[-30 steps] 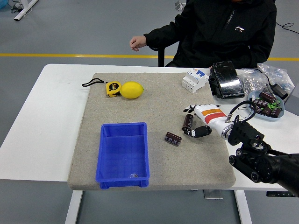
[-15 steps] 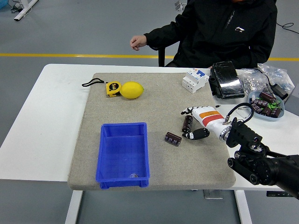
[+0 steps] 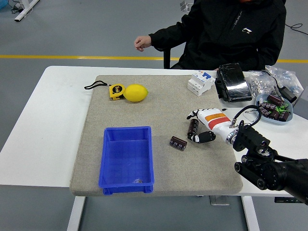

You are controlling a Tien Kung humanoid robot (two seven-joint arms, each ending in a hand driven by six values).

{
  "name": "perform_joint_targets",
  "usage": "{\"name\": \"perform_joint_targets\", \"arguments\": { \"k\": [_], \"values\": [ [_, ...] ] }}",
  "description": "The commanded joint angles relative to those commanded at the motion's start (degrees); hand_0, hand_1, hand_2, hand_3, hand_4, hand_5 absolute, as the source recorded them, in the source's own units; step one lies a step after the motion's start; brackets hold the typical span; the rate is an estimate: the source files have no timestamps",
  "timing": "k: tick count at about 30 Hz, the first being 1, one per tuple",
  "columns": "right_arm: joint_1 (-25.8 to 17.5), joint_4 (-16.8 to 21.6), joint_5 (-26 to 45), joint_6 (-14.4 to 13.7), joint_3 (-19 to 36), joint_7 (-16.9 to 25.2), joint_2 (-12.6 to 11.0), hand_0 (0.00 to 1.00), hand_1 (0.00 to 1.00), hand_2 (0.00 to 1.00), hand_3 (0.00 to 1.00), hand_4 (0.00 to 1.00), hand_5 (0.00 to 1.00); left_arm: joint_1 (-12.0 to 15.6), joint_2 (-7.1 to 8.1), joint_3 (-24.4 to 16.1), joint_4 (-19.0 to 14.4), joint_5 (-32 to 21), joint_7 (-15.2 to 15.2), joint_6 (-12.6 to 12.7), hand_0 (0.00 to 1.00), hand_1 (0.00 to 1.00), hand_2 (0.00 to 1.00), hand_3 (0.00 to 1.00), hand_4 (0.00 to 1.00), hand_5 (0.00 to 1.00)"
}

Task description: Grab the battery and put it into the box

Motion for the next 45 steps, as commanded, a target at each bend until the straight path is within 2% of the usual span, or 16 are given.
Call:
{"name": "perform_joint_targets", "arguments": {
  "k": [3, 4, 9, 10, 15, 16, 32, 45],
  "values": [
    [0.0, -0.2, 0.1, -0.2, -0.2, 0.3, 0.1, 0.53, 0.645, 0.708, 0.688, 0.866, 0.309, -0.1, 0.0, 0.1, 0.0, -0.1, 0.0, 0.0, 0.772, 0.759, 0.754, 0.604, 0.659, 0.586],
    [0.0, -0.3, 0.1, -0.3, -0.3, 0.3, 0.1, 0.487, 0.624, 0.69, 0.63, 0.833, 0.302, -0.1, 0.01, 0.2, 0.0, -0.2, 0.0, 0.0, 0.772, 0.759, 0.754, 0.604, 0.658, 0.586],
    [-0.1, -0.3, -0.1, -0.9, -0.4, 0.5, 0.1, 0.487, 0.624, 0.69, 0.63, 0.833, 0.302, -0.2, 0.01, 0.1, 0.0, -0.1, 0.0, 0.0, 0.772, 0.759, 0.754, 0.604, 0.658, 0.586],
    [-0.1, -0.3, 0.0, -1.0, -0.4, 0.5, 0.1, 0.432, 0.561, 0.634, 0.592, 0.79, 0.282, -0.2, 0.01, 0.1, 0.0, -0.1, 0.0, -0.1, 0.772, 0.759, 0.754, 0.604, 0.659, 0.587],
    [-0.2, -0.4, 0.3, -1.0, -0.5, 0.6, 0.0, 0.432, 0.561, 0.634, 0.592, 0.79, 0.282, -0.1, 0.01, 0.1, -0.1, 0.0, 0.1, -0.1, 0.772, 0.759, 0.754, 0.604, 0.659, 0.587],
    [-0.2, -0.4, 0.3, -0.9, -0.5, 0.6, -0.1, 0.378, 0.519, 0.591, 0.574, 0.755, 0.26, -0.1, 0.02, 0.1, -0.1, 0.0, 0.1, -0.1, 0.772, 0.759, 0.754, 0.604, 0.658, 0.585],
    [-0.3, 0.4, 0.6, -1.3, -0.1, 0.9, -0.4, 0.331, 0.484, 0.579, 0.563, 0.718, 0.249, 0.1, 0.09, 0.1, -0.1, 0.0, 0.1, -0.2, 0.771, 0.758, 0.753, 0.604, 0.66, 0.589],
    [0.3, 3.5, -1.1, -1.7, 1.8, 0.9, -1.3, 0.319, 0.466, 0.574, 0.56, 0.682, 0.224, 0.9, 0.27, -1.5, 0.0, 1.9, 0.4, -0.5, 0.77, 0.756, 0.751, 0.603, 0.657, 0.586]
  ]
}}
